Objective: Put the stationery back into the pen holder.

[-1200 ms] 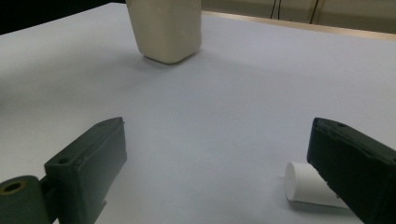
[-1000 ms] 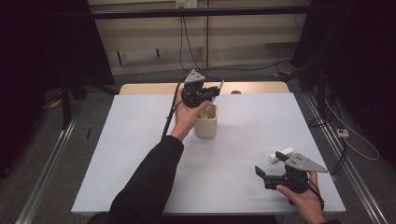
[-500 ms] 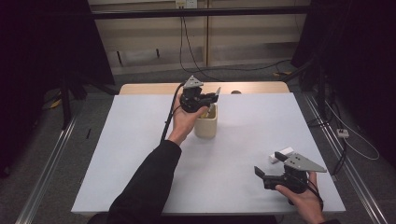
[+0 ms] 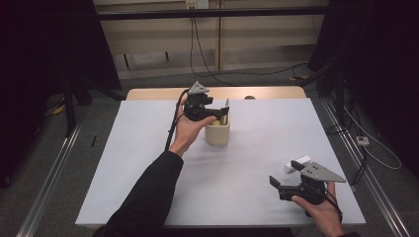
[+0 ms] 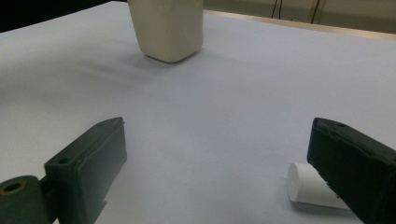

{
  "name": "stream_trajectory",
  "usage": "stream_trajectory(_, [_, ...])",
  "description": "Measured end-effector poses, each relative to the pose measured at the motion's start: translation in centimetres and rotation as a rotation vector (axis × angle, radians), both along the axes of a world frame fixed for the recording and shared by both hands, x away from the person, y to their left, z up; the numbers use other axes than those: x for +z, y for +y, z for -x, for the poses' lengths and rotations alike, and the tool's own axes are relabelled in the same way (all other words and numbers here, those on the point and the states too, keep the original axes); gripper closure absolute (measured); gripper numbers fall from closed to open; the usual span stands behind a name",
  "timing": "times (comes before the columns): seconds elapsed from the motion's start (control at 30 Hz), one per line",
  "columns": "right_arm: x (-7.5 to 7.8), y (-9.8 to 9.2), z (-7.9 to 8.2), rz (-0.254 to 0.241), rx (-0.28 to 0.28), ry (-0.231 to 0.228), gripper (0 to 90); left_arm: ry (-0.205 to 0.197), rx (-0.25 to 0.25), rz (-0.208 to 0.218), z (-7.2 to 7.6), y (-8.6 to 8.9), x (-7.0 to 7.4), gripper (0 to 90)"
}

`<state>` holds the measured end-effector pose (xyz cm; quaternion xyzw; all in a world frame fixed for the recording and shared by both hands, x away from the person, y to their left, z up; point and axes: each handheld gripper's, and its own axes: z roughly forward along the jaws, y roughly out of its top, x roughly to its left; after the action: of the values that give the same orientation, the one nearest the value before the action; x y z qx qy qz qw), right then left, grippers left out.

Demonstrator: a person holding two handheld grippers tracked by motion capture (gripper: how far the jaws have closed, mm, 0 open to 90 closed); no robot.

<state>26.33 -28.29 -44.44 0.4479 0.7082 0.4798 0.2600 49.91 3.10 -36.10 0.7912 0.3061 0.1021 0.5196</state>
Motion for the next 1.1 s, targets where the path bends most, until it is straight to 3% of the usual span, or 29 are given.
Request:
stream_trajectory(0.07, [0.0,0.0,0.0,-0.004,-0.002,0.001,4.5,0.012,0.007,-0.012,0.1,0.4,0.0,14.5])
stream_trajectory(0.3, [0.0,-0.3,-0.1,-0.003,-0.013,-0.004,4.4,0.0,0.019,-0.032,1.3,2.1,-0.2,7.1])
stream_trajectory(0.43, [0.1,-0.2,-0.1,0.0,-0.015,-0.003,4.4,0.005,0.022,-0.063,2.2,3.1,-0.6,6.5])
stream_trajectory(0.7, [0.1,-0.2,-0.1,-0.002,-0.015,-0.002,4.4,0.005,0.043,-0.082,4.0,4.9,-1.1,5.6])
stream_trajectory(0.77, [0.1,-0.2,0.0,-0.002,-0.014,-0.004,4.1,0.024,0.044,-0.075,4.3,5.5,-1.4,5.7])
stream_trajectory(0.93, [0.1,-0.2,-0.1,0.003,-0.009,-0.004,3.7,0.028,0.059,-0.095,5.1,7.0,-2.2,5.9])
stream_trajectory(1.1, [0.1,-0.2,-0.1,0.002,-0.005,0.0,3.9,0.029,0.046,-0.143,6.4,8.4,-2.9,5.9])
